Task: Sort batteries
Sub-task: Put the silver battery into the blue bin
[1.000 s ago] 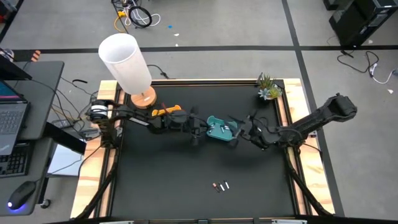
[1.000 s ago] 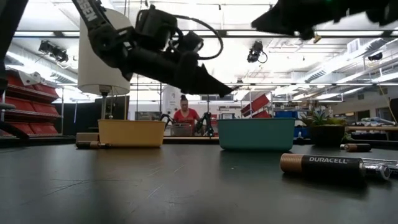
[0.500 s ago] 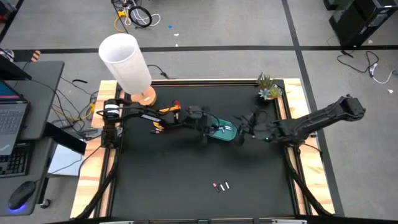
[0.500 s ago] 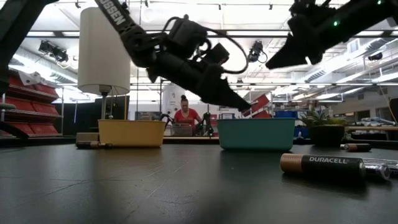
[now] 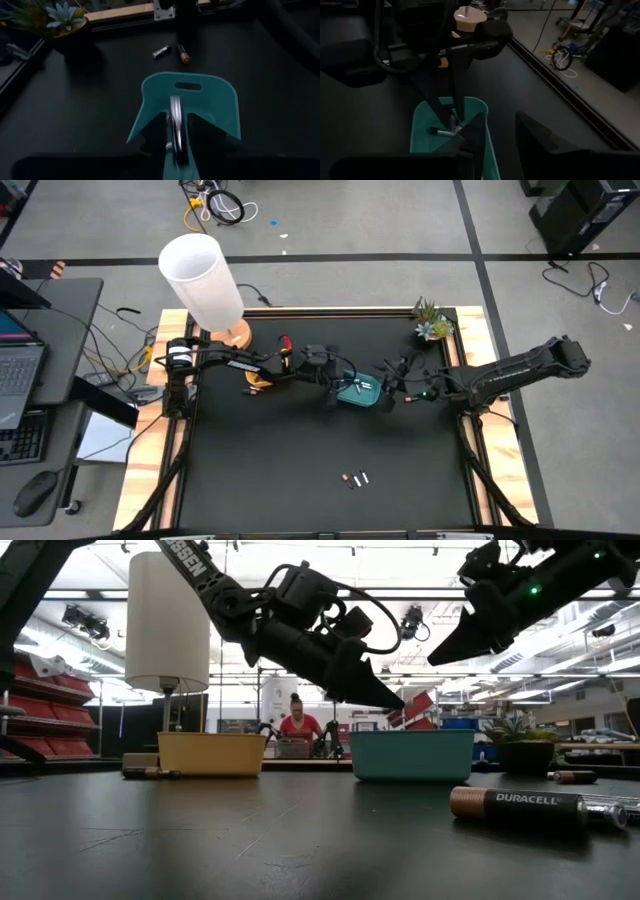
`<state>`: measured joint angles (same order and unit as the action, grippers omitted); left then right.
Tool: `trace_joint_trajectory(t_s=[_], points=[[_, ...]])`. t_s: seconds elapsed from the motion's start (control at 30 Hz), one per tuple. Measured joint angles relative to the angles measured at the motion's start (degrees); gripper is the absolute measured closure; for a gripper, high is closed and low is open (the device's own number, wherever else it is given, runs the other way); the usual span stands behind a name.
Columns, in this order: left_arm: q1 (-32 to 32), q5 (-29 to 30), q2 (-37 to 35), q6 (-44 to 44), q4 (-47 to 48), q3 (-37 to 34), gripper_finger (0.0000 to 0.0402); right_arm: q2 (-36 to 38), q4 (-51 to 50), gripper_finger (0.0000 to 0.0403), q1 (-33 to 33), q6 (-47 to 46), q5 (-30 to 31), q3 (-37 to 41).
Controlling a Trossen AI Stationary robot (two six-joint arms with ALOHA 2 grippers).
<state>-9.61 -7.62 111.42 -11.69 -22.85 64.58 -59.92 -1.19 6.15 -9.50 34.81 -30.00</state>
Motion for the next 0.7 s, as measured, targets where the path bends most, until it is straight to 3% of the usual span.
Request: trace_joint_trajectory(t_s=[0.17, 0.27, 0.4, 0.53, 0.7], points=[[0.00, 0.95, 0.00, -0.41, -0.09, -0.04, 0.0264, 0.00, -1.38, 0.0312, -0.30, -4.97, -0.64, 0.00], [0.02, 5.41, 0.00, -1.63, 0.06, -0.04, 0.0250, 0.00, -5.95, 0.0312, -0.30, -10.74, -1.75, 0.00], [0.42, 10.64, -0.90, -1.41, 2.90, -0.09, 0.0251, 0.04, -16.42, 0.0312, -0.30, -19.03, -4.45, -2.59], [2.75, 10.78, -4.50, -2.00, 6.08, -0.68, 0.0258, 0.04, -27.68, 0.0312, 0.56, -24.65, -4.50, -7.84], [6.21, 14.27, -11.02, -2.80, 5.95, -8.02, 0.0264, 0.03, -27.06, 0.0312, 5.48, -23.73, -5.07, -10.55]])
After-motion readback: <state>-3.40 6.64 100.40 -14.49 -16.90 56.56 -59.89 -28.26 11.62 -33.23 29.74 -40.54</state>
